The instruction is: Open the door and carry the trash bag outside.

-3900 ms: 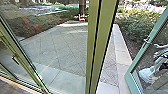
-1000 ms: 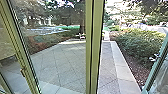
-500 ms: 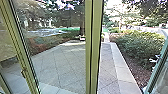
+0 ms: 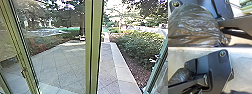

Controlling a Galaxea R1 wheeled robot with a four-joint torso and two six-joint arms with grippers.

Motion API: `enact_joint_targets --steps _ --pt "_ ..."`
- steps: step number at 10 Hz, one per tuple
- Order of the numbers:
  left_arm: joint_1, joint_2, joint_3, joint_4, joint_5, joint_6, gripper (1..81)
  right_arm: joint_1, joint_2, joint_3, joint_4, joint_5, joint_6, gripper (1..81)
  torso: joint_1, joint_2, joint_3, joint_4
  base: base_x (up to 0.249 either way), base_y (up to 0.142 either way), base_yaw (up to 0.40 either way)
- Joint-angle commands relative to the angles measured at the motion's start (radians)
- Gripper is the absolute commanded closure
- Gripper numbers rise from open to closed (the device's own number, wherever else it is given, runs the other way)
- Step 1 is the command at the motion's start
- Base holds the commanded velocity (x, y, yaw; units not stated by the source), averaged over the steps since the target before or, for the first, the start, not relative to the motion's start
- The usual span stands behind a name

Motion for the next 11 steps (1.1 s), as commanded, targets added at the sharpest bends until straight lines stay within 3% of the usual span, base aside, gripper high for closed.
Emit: enact_joint_targets --steps 1,3,4,5,6,11 --pt "-0.041 -0.001 -0.006 0.003 0.056 0.005 81.1 -0.009 0.065 -0.102 -0.041 0.011 -0.007 1.0 0.0 0.0 0.0 0.0 0.0 0.0 0.0" --pt "-0.043 0.002 -0.014 0.001 0.056 0.005 81.1 -0.025 0.119 -0.171 -0.057 0.011 -0.007 1.0 0.0 0.0 0.0 0.0 0.0 0.0 0.0" --pt "-0.044 0.002 -0.014 0.003 0.056 0.005 81.1 -0.026 0.142 -0.201 -0.058 0.011 -0.008 1.0 0.0 0.0 0.0 0.029 0.0 0.0 0.0" --pt "-0.044 0.002 -0.015 0.001 0.056 0.005 81.1 -0.028 0.163 -0.225 -0.064 0.011 -0.007 1.0 0.0 0.0 0.0 0.002 0.0 0.0 0.0" --pt "-0.044 0.002 -0.02 0.0 0.056 0.005 81.1 -0.037 0.189 -0.251 -0.069 0.011 -0.007 1.0 0.0 0.0 0.0 0.009 0.0 0.0 0.0" --pt "-0.055 0.019 -0.055 -0.003 0.056 0.005 81.1 -0.062 0.363 -0.493 -0.101 0.011 -0.005 1.0 0.0 0.0 0.0 0.01 0.0 0.0 0.0"
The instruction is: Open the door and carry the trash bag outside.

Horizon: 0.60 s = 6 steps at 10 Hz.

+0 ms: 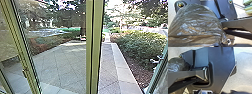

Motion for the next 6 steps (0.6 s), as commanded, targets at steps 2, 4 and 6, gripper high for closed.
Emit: enact_joint_targets --steps 2,4,6 --pt "-0.046 0.003 0.002 -0.002 0.057 0.005 81.1 0.034 0.099 -0.133 -0.023 -0.048 -0.002 1.0 0.0 0.0 0.0 0.0 0.0 0.0 0.0" --pt "-0.046 0.006 0.002 0.001 0.059 0.005 81.1 0.035 0.105 -0.134 -0.022 -0.048 -0.002 1.0 0.0 0.0 0.0 0.0 0.0 0.0 0.0" --pt "-0.047 0.014 0.004 0.005 0.059 0.005 81.1 0.034 0.105 -0.134 -0.022 -0.05 -0.002 1.0 0.0 0.0 0.0 0.0 0.0 0.0 0.0"
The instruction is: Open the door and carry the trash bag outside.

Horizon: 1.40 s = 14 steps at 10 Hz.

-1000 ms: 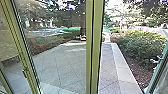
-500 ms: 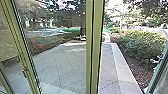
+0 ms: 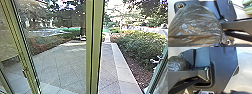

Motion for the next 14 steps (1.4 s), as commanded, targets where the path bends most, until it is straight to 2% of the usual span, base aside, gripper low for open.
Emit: enact_joint_targets --steps 1,8,14 --pt "-0.041 0.007 0.006 0.003 0.058 0.005 81.1 0.041 0.001 0.001 -0.011 -0.056 -0.002 1.0 0.0 0.0 0.0 0.0 0.0 0.0 0.0" --pt "-0.041 0.001 0.008 0.011 0.058 0.009 81.1 0.046 0.013 0.001 -0.012 -0.056 -0.002 1.0 0.0 0.0 0.0 0.0 0.0 0.0 0.0" --pt "-0.041 0.003 0.009 0.012 0.058 0.009 81.1 0.044 0.015 -0.011 -0.014 -0.056 -0.002 1.0 0.0 0.0 0.0 0.0 0.0 0.0 -0.207"
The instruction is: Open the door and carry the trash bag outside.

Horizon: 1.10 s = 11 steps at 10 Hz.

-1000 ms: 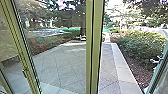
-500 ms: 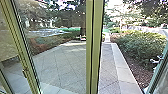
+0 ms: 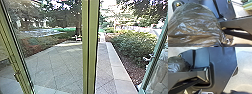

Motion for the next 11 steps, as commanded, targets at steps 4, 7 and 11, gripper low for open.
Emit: enact_joint_targets --steps 4,7,11 --pt "-0.043 0.001 0.007 0.006 0.056 0.009 81.1 0.043 0.005 0.004 -0.011 -0.057 -0.004 1.0 0.0 0.0 0.0 0.0 0.0 0.0 -0.255" --pt "-0.043 0.003 0.007 0.006 0.058 0.009 81.1 0.043 0.008 0.004 -0.022 -0.057 -0.002 1.0 0.0 0.0 0.0 0.0 0.0 0.0 -0.256" --pt "-0.043 0.001 0.007 0.005 0.058 0.009 81.1 0.046 0.011 0.004 -0.024 -0.057 -0.004 1.0 0.0 0.0 0.0 0.0 0.0 0.0 -0.111"
